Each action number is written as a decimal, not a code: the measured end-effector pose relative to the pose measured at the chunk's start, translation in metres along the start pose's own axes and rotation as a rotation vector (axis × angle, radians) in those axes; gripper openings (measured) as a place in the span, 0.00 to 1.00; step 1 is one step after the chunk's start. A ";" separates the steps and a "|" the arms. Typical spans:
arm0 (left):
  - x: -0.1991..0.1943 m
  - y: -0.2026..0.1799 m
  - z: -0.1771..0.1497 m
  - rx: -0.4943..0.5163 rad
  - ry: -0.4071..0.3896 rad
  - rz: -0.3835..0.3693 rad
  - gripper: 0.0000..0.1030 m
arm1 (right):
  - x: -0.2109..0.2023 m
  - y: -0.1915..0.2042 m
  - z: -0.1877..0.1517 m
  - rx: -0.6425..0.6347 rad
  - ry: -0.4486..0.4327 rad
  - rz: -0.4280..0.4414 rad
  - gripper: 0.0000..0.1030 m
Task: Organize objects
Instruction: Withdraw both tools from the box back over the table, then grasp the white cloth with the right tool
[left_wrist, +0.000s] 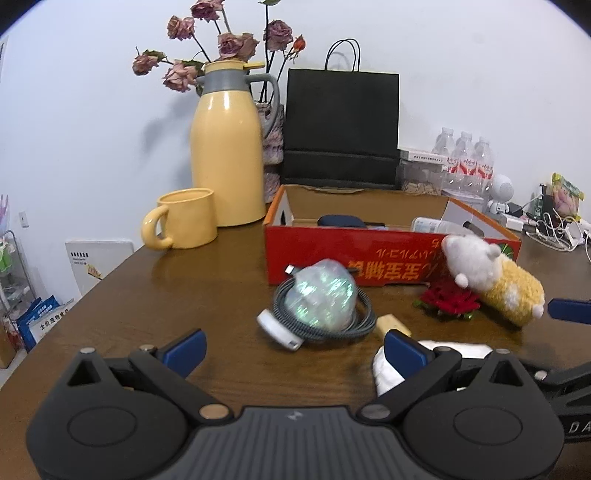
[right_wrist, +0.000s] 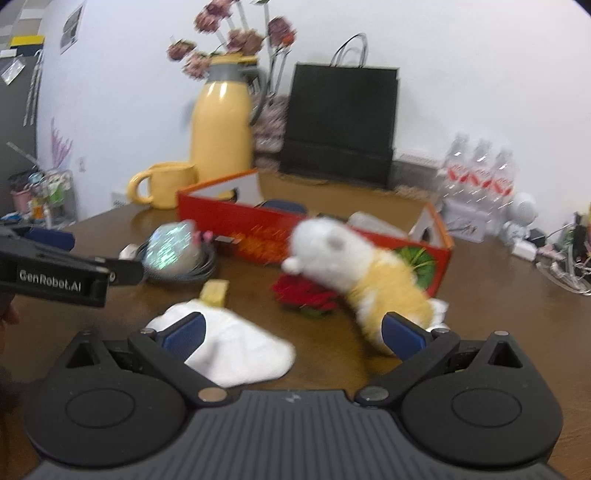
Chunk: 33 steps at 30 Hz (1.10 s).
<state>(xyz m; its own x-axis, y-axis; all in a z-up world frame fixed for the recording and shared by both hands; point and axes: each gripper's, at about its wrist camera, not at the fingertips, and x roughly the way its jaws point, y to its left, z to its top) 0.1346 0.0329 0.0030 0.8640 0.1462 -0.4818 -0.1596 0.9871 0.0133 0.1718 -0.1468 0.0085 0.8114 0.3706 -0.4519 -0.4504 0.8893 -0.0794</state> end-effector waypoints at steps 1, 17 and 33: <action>0.000 0.003 -0.001 0.003 0.005 0.003 1.00 | 0.002 0.004 -0.001 -0.006 0.019 0.016 1.00; 0.016 0.044 -0.016 -0.028 0.139 -0.068 0.99 | 0.059 0.023 0.010 -0.066 0.219 0.256 1.00; 0.022 0.042 -0.017 -0.018 0.172 -0.075 1.00 | 0.032 0.013 0.000 -0.050 0.176 0.265 0.65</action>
<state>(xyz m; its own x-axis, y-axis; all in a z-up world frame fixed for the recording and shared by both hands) 0.1390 0.0764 -0.0219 0.7797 0.0570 -0.6236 -0.1071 0.9933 -0.0432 0.1917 -0.1233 -0.0068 0.5882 0.5317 -0.6093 -0.6589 0.7520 0.0202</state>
